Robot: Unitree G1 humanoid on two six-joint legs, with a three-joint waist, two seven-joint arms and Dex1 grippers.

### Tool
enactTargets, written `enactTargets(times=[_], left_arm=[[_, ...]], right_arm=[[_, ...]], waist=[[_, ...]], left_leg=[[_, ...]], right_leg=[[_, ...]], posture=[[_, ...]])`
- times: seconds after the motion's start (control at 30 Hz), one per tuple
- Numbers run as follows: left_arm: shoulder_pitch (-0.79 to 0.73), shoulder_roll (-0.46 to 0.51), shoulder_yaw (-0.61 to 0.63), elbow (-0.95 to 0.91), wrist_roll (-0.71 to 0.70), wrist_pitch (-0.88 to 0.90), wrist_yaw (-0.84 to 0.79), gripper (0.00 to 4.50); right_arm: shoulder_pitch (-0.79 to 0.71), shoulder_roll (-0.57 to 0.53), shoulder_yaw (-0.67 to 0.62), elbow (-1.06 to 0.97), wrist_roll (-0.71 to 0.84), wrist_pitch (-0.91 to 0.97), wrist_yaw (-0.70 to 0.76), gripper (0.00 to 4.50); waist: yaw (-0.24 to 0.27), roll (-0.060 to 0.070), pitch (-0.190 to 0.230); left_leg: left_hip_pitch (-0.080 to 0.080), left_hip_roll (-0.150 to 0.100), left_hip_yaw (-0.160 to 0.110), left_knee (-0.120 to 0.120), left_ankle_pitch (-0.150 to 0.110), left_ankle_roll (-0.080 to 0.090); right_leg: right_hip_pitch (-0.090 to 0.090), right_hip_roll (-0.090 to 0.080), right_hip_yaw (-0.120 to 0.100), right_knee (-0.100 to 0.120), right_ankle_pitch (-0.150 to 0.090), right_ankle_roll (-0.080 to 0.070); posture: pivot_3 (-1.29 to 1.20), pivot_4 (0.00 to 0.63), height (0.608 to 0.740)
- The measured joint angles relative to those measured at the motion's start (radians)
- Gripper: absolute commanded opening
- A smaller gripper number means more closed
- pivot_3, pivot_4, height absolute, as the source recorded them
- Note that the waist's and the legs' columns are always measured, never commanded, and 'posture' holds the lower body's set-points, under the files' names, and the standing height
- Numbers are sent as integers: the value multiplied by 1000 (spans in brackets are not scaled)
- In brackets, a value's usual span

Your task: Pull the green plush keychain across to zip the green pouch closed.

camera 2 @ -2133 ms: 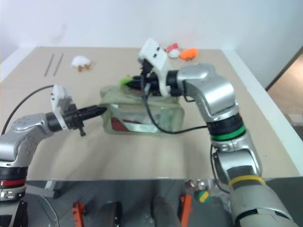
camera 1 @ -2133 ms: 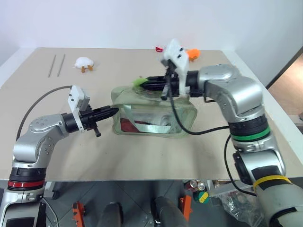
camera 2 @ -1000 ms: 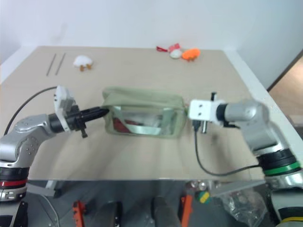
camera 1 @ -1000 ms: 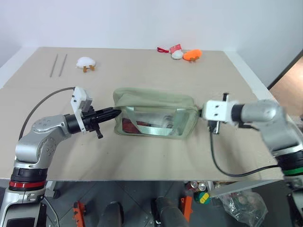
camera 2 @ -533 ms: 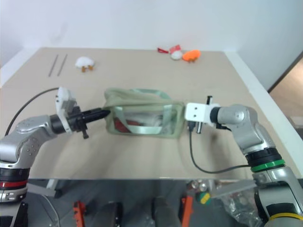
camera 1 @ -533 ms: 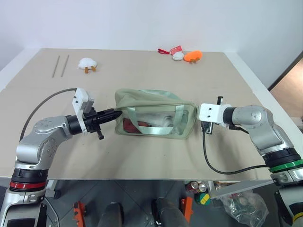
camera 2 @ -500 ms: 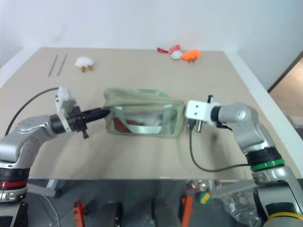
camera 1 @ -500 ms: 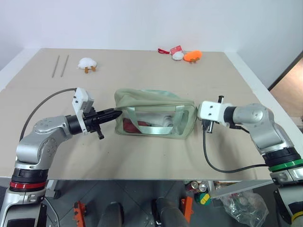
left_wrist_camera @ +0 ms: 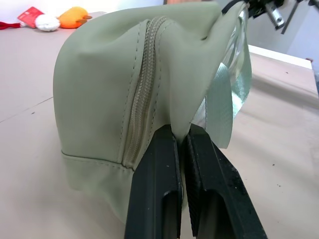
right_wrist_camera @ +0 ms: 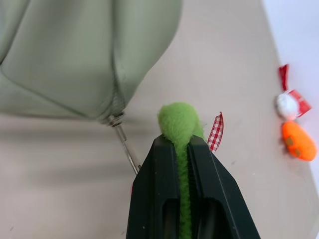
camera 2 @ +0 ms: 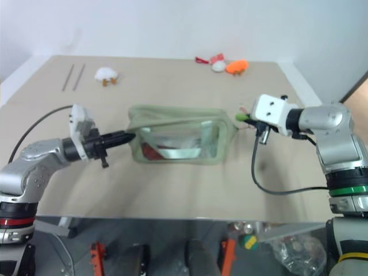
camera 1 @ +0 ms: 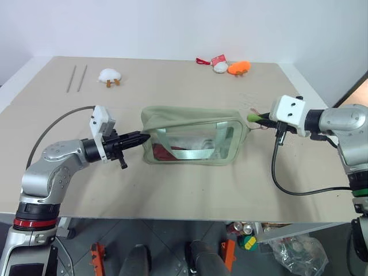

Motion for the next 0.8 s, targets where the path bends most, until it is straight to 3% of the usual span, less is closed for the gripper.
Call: enactTargets(times=[0.47, 0.6, 0.8], left_arm=[[1, -1, -1, 7, 1, 1, -1, 0], [6, 0, 7, 8, 1, 3, 1, 0], [21, -10, 28, 31, -7, 50, 47, 2062]], right_arm=[[110, 84, 65, -162, -53, 105, -19, 39], [92, 89, 22, -145, 14, 160, 5, 1285], [70, 110, -60, -118, 135, 276, 33, 3444]], waist=[[-8, 1, -1], [-8, 1, -1], [-10, 1, 0]], left_leg=[[3, 2, 0, 1, 0, 0], [3, 2, 0, 1, 0, 0], [0, 2, -1, 0, 0, 0]], right_leg=[[1, 2, 0, 1, 1, -1], [1, 2, 0, 1, 1, -1], [-1, 3, 0, 1, 2, 1]], posture=[[0, 150, 740], [0, 150, 740], [0, 150, 740]])
